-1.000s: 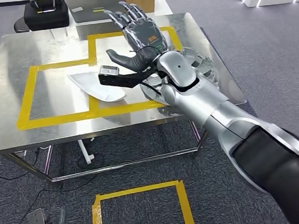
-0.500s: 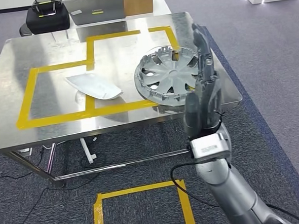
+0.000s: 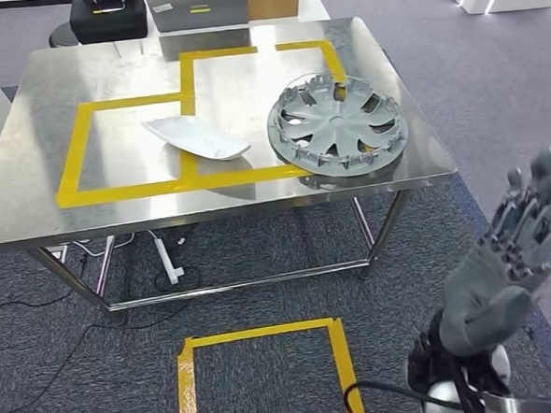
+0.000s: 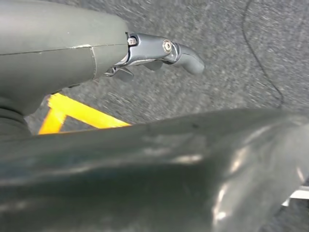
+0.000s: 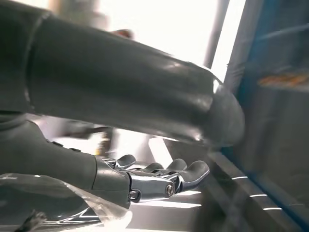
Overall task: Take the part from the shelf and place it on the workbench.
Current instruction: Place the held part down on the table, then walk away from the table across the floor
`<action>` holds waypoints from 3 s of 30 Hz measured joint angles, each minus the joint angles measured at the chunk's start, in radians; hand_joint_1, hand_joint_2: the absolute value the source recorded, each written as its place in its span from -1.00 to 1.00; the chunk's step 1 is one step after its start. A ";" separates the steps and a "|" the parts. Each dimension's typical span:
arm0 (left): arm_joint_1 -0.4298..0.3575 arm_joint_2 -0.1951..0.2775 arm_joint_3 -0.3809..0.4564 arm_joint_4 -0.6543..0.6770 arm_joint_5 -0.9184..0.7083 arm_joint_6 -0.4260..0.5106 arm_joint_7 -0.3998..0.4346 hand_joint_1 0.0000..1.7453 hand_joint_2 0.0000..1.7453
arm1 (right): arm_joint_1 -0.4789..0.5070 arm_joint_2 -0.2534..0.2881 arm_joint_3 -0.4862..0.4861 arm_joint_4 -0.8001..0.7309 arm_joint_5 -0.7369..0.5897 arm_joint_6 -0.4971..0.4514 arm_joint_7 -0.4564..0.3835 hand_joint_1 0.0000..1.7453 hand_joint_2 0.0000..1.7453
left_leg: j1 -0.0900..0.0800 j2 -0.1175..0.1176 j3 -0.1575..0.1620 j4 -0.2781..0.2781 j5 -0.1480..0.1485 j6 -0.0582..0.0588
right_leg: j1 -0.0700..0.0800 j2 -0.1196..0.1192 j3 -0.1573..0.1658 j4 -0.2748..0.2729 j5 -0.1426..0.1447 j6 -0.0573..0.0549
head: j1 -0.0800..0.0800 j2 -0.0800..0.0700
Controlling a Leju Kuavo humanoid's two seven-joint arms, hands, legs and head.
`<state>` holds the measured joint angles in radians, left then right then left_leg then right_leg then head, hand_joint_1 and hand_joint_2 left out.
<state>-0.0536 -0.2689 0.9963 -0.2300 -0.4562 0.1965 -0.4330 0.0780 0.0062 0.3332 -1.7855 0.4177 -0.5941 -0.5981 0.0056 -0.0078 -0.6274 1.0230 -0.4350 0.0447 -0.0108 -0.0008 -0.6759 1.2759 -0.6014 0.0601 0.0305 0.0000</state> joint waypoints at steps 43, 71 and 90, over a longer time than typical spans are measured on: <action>0.014 0.081 0.010 0.003 -0.118 0.033 0.107 -1.00 -1.00 | -0.074 0.165 -0.752 1.586 0.113 0.375 0.526 -1.00 -1.00 | 0.005 0.023 -0.083 0.212 -0.116 -0.064 | 0.012 -0.003 0.215 -0.332 0.080 -0.065 | -0.007 0.000; 0.003 0.073 0.010 0.007 -0.142 0.022 0.112 -1.00 -1.00 | -0.076 0.168 -0.759 1.601 0.161 0.362 0.618 -1.00 -1.00 | 0.015 0.064 0.062 0.036 -0.087 -0.068 | -0.009 -0.011 0.130 -0.283 0.122 -0.045 | 0.005 0.000; 0.012 0.063 0.017 0.008 -0.152 0.030 0.106 -1.00 -1.00 | -0.085 0.183 -0.762 1.601 0.165 0.328 0.565 -1.00 -1.00 | 0.011 0.032 0.102 -0.042 -0.044 -0.016 | -0.005 0.006 -0.049 -0.002 0.012 0.004 | 0.014 0.000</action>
<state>-0.0420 -0.2056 1.0133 -0.2216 -0.6085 0.2262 -0.3265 -0.0066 0.1887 -0.4292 -0.1843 0.5830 -0.2657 -0.0328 0.0163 0.0243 -0.5254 0.9808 -0.4785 0.0290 -0.0163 0.0053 -0.7253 1.2742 -0.5893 0.0645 0.0447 0.0000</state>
